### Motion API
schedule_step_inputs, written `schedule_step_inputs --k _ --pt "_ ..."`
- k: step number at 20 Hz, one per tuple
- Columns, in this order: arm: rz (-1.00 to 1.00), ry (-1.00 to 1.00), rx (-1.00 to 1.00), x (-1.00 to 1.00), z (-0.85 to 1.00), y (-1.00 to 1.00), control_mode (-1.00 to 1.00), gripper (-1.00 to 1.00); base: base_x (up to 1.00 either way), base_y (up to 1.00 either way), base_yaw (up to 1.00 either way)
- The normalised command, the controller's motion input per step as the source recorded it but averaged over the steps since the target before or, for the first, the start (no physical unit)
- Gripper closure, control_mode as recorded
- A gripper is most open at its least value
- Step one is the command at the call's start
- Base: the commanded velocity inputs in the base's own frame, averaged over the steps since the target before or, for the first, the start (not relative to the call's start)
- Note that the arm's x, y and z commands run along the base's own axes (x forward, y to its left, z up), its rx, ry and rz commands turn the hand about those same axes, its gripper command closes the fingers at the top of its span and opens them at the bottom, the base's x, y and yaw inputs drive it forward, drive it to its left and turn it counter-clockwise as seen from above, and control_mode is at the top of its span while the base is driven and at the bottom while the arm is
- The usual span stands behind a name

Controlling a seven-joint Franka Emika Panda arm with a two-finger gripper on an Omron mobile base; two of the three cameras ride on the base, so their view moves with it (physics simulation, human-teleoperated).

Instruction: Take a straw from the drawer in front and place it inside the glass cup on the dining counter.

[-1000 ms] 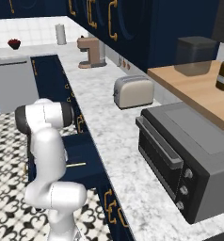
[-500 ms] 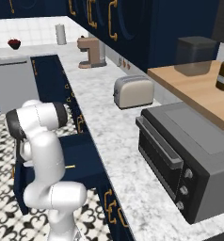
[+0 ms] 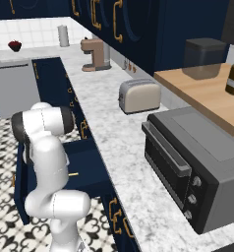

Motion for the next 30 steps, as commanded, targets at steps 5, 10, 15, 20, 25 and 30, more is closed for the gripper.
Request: schedule_step_inputs --k 5,10,15,20,25,30 --pt "0.29 0.00 -0.08 0.10 -0.18 -0.01 -1.00 -1.00 0.00 0.00 0.00" --pt "0.26 0.00 -0.02 0.09 -0.30 -0.01 -1.00 -1.00 0.00 0.00 0.00" --pt "0.19 0.00 0.00 0.18 -0.30 0.00 -1.00 -1.00 0.00 0.00 0.00" --pt "0.12 0.00 0.00 0.27 -0.18 0.00 -1.00 -1.00 0.00 0.00 0.00" --pt "0.11 0.01 0.00 0.20 -0.26 0.00 -1.00 -1.00 0.00 0.00 0.00" --pt "0.09 0.03 0.00 0.00 -0.47 0.00 -1.00 -1.00 0.00 0.00 0.00"
